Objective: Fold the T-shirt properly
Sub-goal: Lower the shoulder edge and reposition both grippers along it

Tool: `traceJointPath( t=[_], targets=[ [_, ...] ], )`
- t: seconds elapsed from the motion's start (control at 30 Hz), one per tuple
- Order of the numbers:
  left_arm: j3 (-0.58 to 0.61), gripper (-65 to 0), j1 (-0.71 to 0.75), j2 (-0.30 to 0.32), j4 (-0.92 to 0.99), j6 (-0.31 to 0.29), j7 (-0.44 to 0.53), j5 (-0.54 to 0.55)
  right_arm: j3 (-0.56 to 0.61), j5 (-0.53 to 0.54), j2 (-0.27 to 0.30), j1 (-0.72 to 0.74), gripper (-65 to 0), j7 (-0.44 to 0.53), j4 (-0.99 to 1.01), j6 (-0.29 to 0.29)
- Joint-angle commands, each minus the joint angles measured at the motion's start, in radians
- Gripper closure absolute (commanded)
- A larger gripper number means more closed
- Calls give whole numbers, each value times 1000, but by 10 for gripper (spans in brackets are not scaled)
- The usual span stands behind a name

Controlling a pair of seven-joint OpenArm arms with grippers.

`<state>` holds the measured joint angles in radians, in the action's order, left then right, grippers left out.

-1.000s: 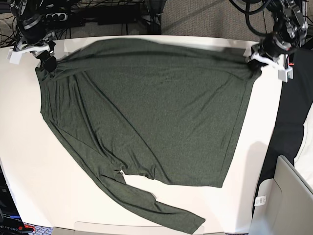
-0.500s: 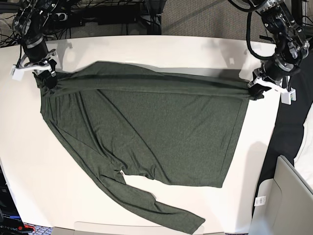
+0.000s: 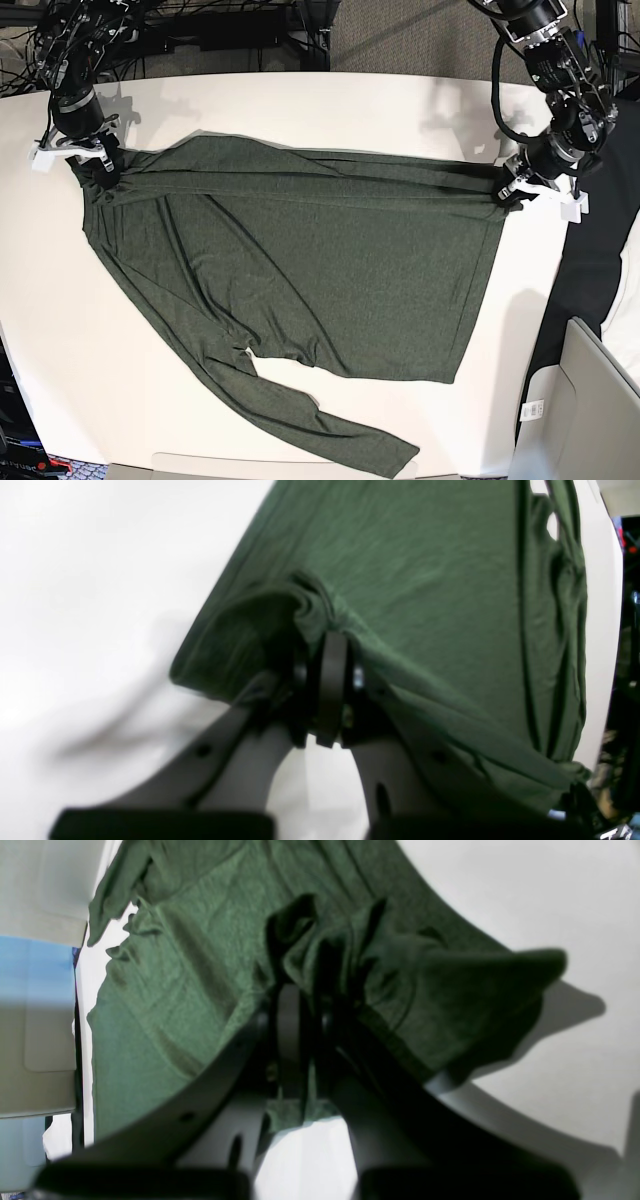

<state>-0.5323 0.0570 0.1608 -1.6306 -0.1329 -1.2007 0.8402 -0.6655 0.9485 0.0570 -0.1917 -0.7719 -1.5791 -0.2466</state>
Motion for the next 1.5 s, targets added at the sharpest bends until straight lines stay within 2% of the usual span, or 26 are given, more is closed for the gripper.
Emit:
traceJointPath(
  t=[0.0,0.13,0.33,0.43,0.53,0.63,0.67,0.83,1.03,1.27,1.47],
  targets=[
    [-4,-1,-19,12,0,-4,12,15,-4,19,10,-1,-4,21,-19,-10],
    [-4,-13,-21,12,53,-4,14,15,-7,19,11,-18,-7,21,-22,-6],
    [-4,-102,-19,15,56,0,14,14,-7,17,19,-27,-8,21,-25,-4],
    [-4,-134,-19,16,54,0,14,15,-7,17,19,-30,-73,21,-25,0],
    [-4,-156,-18,18,48,0,14,15,-4,19,19,-32,-176,21,-42,85],
    [-4,-181,-15,19,5,0,12,15,-3,23,19,-45,-246,21,-76,175],
    [-4,-189,-15,19,-7,0,12,15,-3,23,19,-50,-253,19,-86,188],
    [-15,-204,-15,19,-52,0,-35,15,-1,28,19,-70,-255,16,-117,188],
    [-15,-204,-13,19,-135,0,-43,15,-6,134,19,-102,-254,16,-125,184],
    [-5,-204,-18,19,-150,0,-43,15,-1,195,19,-140,-254,16,-183,184],
    [31,-204,-50,9,-139,-4,-37,15,2,189,19,-136,-253,16,-295,184]
  ],
)
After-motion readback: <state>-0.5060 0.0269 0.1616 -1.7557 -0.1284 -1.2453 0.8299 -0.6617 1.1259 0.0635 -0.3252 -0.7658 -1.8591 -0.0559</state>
